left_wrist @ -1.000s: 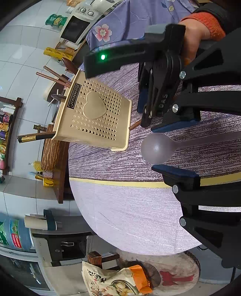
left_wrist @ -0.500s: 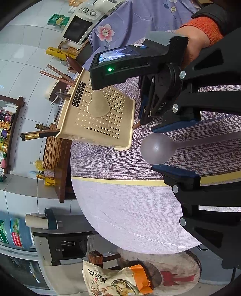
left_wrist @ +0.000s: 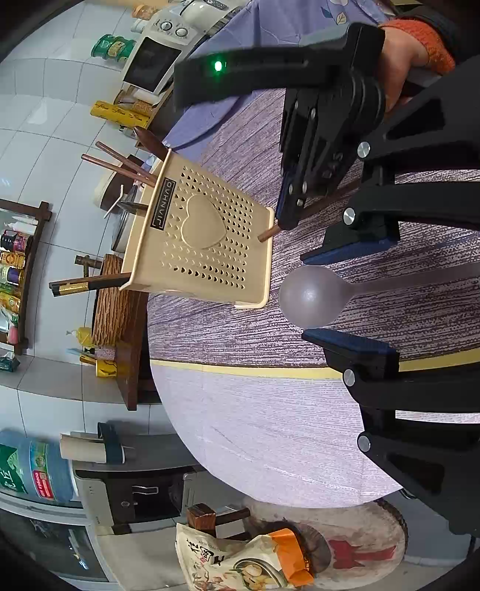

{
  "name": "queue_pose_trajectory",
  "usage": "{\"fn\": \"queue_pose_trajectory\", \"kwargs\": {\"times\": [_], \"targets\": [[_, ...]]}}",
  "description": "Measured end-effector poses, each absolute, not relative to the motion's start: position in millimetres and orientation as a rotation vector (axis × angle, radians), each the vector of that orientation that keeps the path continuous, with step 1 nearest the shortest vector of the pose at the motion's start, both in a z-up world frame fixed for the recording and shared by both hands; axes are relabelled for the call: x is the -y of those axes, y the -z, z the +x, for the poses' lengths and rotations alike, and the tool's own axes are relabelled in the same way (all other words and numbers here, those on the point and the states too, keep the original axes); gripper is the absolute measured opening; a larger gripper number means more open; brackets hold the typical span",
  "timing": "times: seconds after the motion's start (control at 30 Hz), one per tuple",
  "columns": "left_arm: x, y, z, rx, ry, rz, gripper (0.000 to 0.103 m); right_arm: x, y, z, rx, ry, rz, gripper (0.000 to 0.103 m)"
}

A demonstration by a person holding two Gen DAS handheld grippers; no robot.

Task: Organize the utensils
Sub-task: 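Close the right tool on the brown chopstick while the left tool holds the spoon, then lift the spoon over the basket while the right tool carries the brown chopstick there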

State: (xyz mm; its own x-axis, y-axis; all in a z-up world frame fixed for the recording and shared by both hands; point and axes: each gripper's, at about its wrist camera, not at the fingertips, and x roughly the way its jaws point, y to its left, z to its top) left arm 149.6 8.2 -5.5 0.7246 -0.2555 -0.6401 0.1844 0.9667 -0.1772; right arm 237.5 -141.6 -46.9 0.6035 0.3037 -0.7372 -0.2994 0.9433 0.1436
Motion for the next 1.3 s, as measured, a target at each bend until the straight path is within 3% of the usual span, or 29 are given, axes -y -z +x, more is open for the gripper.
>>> {"fn": "queue_pose_trajectory", "kwargs": {"times": [0.43, 0.5, 0.93, 0.97, 1.1, 1.2, 1.3], "targets": [[-8.3, -28.3, 143.1, -0.631, 0.266, -0.093, 0.035, 185.8, -31.1, 177.1, -0.659, -0.396, 0.062, 0.008], [-5.9, -33.4, 143.6, -0.622, 0.277, -0.085, 0.013, 190.5, -41.2, 170.5, -0.639, -0.400, 0.069, 0.008], [-0.9, -29.7, 162.3, -0.648, 0.278, -0.083, 0.013, 207.2, -62.8, 152.7, -0.576, -0.383, 0.073, 0.008], [0.0, -27.9, 164.5, -0.655, 0.282, -0.081, 0.016, 208.3, -63.1, 152.8, -0.574, -0.383, 0.077, 0.008], [17.5, -17.4, 173.9, -0.695, 0.327, -0.046, 0.048, 211.0, -63.1, 154.1, -0.571, -0.376, 0.088, 0.008], [33.9, -7.2, 182.8, -0.733, 0.369, -0.026, 0.058, 213.0, -64.0, 151.2, -0.562, -0.364, 0.087, 0.008], [54.7, 7.6, 195.5, -0.786, 0.402, 0.014, 0.059, 220.1, -64.1, 148.7, -0.554, -0.349, 0.103, 0.008]]}}
